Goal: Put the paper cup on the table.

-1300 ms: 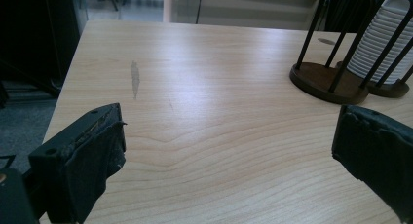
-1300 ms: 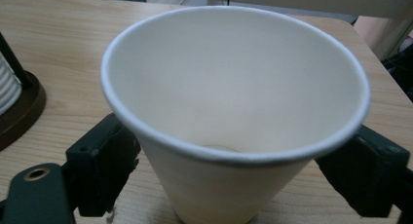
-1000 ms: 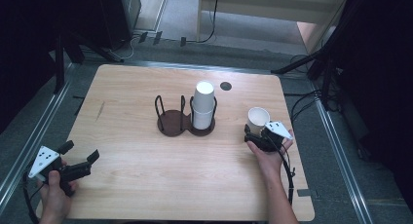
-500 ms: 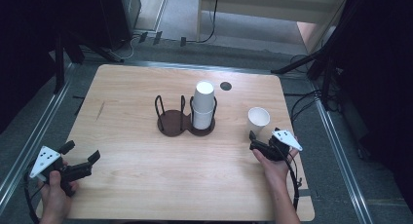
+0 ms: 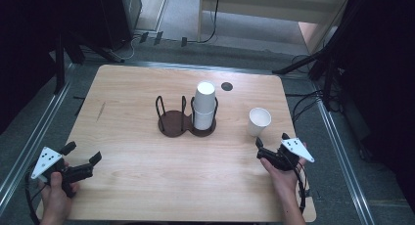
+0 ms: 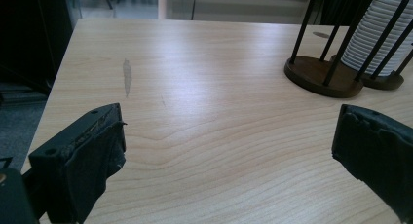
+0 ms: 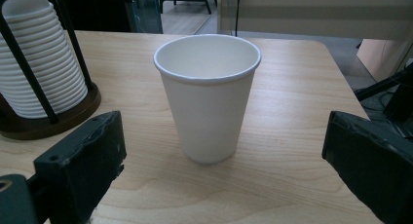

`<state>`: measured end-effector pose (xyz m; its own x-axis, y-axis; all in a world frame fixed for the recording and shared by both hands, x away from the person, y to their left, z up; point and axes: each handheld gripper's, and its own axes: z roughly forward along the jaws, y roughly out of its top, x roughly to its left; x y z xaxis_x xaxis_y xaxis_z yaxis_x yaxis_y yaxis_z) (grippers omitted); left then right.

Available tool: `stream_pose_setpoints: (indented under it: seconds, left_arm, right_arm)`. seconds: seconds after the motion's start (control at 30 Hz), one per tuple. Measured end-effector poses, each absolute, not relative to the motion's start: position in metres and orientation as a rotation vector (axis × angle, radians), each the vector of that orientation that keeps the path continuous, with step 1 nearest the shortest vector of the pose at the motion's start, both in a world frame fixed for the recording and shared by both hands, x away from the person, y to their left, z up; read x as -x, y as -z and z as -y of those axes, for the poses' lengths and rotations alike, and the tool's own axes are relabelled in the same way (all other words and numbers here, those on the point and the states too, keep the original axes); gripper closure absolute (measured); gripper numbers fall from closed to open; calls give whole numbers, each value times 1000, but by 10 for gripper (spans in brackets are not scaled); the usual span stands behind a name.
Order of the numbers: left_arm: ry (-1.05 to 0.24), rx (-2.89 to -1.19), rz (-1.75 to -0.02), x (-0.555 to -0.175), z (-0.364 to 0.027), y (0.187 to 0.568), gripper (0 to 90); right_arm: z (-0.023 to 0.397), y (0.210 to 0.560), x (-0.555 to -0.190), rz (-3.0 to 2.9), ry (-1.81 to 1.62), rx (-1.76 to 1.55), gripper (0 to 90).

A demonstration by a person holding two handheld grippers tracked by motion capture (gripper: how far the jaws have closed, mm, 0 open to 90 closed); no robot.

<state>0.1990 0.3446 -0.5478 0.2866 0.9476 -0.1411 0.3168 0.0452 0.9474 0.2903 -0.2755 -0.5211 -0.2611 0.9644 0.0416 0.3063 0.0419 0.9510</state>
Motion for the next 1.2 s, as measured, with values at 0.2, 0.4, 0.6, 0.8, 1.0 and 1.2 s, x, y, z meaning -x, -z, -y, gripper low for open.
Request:
stream_pose_setpoints:
  seconds: [0.2, 0.4, 0.6, 0.8, 1.0, 1.2]
  left_arm:
    - [-746, -1496, -1224, -199, -343, 548, 0]
    - [-752, -1511, -1219, -199, -341, 548, 0]
    - [-752, -1511, -1219, -199, -341, 548, 0]
    - [-752, -1510, -1218, -198, -341, 548, 0]
    - [-755, -1509, -1220, -198, -341, 548, 0]
    - [-754, -1509, -1220, -198, -341, 548, 0]
  right_arm:
    - [286, 517, -280, -1627, -1249, -1296, 27]
    - [297, 514, -270, -1606, -1251, -1299, 37]
    - [310, 516, -261, -1583, -1239, -1316, 43]
    - [321, 520, -253, -1572, -1221, -1336, 46]
    - [333, 524, -244, -1550, -1213, -1364, 52]
    - [344, 527, -235, -1540, -1195, -1376, 58]
